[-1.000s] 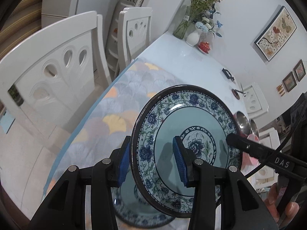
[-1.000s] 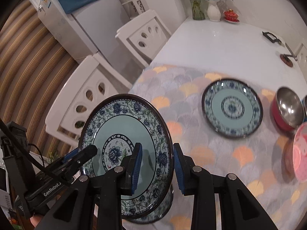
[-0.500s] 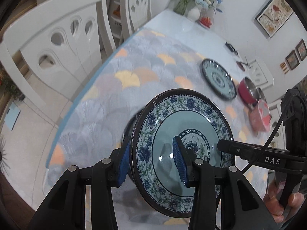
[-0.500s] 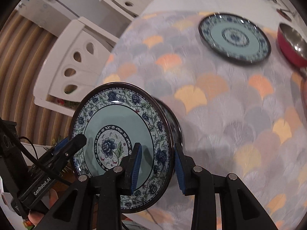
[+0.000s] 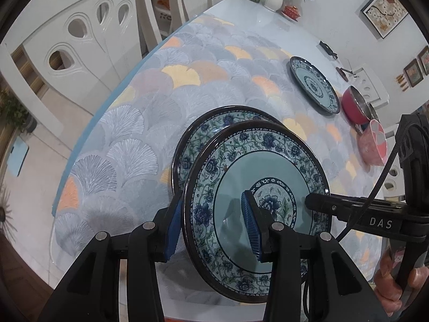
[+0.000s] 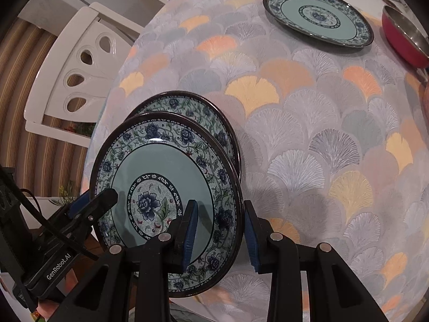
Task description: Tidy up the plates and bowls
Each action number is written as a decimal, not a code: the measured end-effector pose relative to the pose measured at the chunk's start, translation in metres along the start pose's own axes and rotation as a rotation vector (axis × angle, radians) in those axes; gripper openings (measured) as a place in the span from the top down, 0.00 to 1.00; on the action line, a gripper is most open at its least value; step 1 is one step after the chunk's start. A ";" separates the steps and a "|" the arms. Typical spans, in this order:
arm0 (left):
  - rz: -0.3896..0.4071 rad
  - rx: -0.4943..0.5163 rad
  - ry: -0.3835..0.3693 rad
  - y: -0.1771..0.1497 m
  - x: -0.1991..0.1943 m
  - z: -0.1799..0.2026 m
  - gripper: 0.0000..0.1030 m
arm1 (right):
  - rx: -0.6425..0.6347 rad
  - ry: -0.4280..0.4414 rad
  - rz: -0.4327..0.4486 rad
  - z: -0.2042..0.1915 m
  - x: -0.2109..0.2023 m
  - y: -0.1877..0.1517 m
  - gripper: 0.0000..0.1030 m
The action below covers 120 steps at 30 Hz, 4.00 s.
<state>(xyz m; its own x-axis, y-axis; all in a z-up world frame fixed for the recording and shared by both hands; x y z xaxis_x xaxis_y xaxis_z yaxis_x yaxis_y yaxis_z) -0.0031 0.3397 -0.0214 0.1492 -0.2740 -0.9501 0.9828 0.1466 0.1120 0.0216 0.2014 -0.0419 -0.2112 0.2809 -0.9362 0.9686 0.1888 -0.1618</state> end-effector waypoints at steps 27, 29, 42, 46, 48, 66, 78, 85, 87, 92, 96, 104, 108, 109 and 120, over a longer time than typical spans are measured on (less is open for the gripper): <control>0.072 -0.022 0.045 0.044 -0.007 -0.014 0.61 | 0.005 -0.007 0.055 0.003 -0.012 0.018 0.68; 0.066 -0.026 0.046 0.042 -0.007 -0.017 0.61 | 0.005 -0.001 0.051 0.005 -0.013 0.014 0.68; 0.125 0.055 0.016 0.060 -0.039 0.021 0.61 | 0.019 0.017 0.103 0.012 -0.043 0.015 0.68; 0.176 0.142 0.001 0.081 -0.061 0.055 0.61 | 0.060 0.025 0.162 0.028 -0.070 0.020 0.68; 0.198 0.192 -0.013 0.094 -0.071 0.078 0.56 | 0.096 0.035 0.194 0.039 -0.085 0.024 0.61; 0.124 0.359 -0.041 0.208 -0.019 0.193 0.31 | 0.331 0.000 0.372 0.149 -0.160 0.077 0.43; -0.092 0.313 -0.083 0.251 0.084 0.185 0.43 | 0.349 -0.066 0.302 0.187 -0.110 0.138 0.43; -0.133 0.335 -0.087 0.258 0.113 0.194 0.55 | 0.348 -0.095 0.302 0.205 -0.097 0.159 0.43; -0.142 0.337 -0.092 0.259 0.118 0.196 0.57 | 0.350 -0.094 0.299 0.207 -0.093 0.162 0.44; -0.137 0.360 -0.088 0.262 0.123 0.198 0.57 | 0.357 -0.093 0.296 0.214 -0.086 0.164 0.45; -0.133 0.369 -0.096 0.266 0.125 0.200 0.57 | 0.364 -0.093 0.297 0.216 -0.082 0.167 0.45; -0.109 0.411 -0.083 0.268 0.129 0.205 0.57 | 0.323 -0.151 0.324 0.213 -0.081 0.177 0.45; -0.114 0.397 -0.103 0.267 0.129 0.206 0.57 | 0.311 -0.158 0.335 0.210 -0.080 0.181 0.46; -0.114 0.392 -0.109 0.267 0.129 0.205 0.57 | 0.308 -0.158 0.337 0.209 -0.080 0.181 0.46; -0.064 0.459 -0.070 0.239 0.105 0.208 0.61 | 0.151 -0.295 0.427 0.184 -0.104 0.166 0.50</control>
<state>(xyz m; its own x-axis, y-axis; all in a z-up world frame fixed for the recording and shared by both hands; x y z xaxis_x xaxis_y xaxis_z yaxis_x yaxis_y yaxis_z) 0.2697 0.1478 -0.0342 0.0786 -0.3348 -0.9390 0.9344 -0.3035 0.1864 0.2280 0.0305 -0.0289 0.2304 0.0230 -0.9728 0.9728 -0.0280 0.2298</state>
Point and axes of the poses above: each gripper's, at about its wrist camera, not at the fingertips, and x roughly the way its jaws point, z to its right, y to its top, the point moved 8 cm from there along x, roughly the way its jaws point, and after that the axes turned 15 degrees about -z, right-handed, at the moved point
